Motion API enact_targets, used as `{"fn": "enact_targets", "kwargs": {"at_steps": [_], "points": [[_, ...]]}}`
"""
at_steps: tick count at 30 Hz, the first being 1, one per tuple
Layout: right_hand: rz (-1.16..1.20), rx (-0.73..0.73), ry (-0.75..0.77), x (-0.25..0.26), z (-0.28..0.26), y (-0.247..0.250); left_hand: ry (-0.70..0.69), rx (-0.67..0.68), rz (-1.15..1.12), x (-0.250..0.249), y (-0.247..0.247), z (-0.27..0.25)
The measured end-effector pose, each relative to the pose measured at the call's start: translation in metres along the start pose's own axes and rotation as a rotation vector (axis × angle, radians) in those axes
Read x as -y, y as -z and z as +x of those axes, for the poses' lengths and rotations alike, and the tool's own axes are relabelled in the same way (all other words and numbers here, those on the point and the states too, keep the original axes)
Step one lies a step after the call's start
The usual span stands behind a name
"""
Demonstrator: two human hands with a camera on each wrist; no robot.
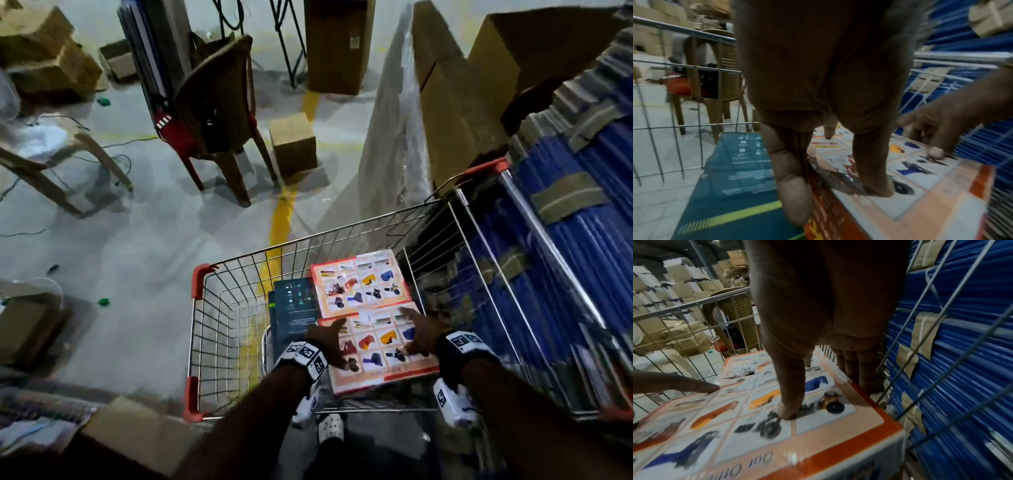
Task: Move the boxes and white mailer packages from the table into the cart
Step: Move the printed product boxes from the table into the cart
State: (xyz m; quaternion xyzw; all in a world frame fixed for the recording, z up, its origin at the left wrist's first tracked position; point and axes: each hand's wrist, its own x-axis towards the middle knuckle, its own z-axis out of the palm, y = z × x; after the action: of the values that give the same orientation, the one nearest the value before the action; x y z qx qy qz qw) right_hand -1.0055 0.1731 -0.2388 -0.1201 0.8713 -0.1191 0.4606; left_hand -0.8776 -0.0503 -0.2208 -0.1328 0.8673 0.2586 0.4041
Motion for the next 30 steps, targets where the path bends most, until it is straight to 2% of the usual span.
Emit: {"fn": "enact_targets", "kwargs": {"at_steps": [4, 6, 9, 14, 18, 22, 27, 30], "points": [[-0.003, 0.047, -0.017, 0.001, 0.013, 0.005, -0.028, -0.002, 0.077, -0.007, 0.001, 0.006], [-0.033, 0.124, -0.023, 0.012, 0.004, 0.008, -0.038, 0.030, 0.107, -0.010, 0.003, 0.009], [-0.052, 0.132, -0.022, 0.021, 0.003, 0.005, -0.039, 0.080, 0.210, -0.015, 0.004, 0.012], [-0.214, 0.197, 0.042, 0.044, 0.006, -0.014, -0.065, -0.048, 0.311, -0.017, -0.018, 0.011], [-0.307, 0.312, 0.100, 0.065, -0.001, -0.029, -0.062, -0.097, 0.383, -0.010, -0.031, 0.017], [-0.323, 0.287, 0.103, 0.064, 0.004, -0.032, -0.078, -0.114, 0.432, -0.009, -0.032, 0.017], [-0.390, 0.266, 0.131, 0.070, -0.011, -0.029, -0.087, -0.037, 0.408, -0.005, -0.022, 0.019], [-0.417, 0.199, 0.184, 0.077, -0.026, -0.023, -0.128, -0.088, 0.397, -0.008, -0.005, 0.011]]}}
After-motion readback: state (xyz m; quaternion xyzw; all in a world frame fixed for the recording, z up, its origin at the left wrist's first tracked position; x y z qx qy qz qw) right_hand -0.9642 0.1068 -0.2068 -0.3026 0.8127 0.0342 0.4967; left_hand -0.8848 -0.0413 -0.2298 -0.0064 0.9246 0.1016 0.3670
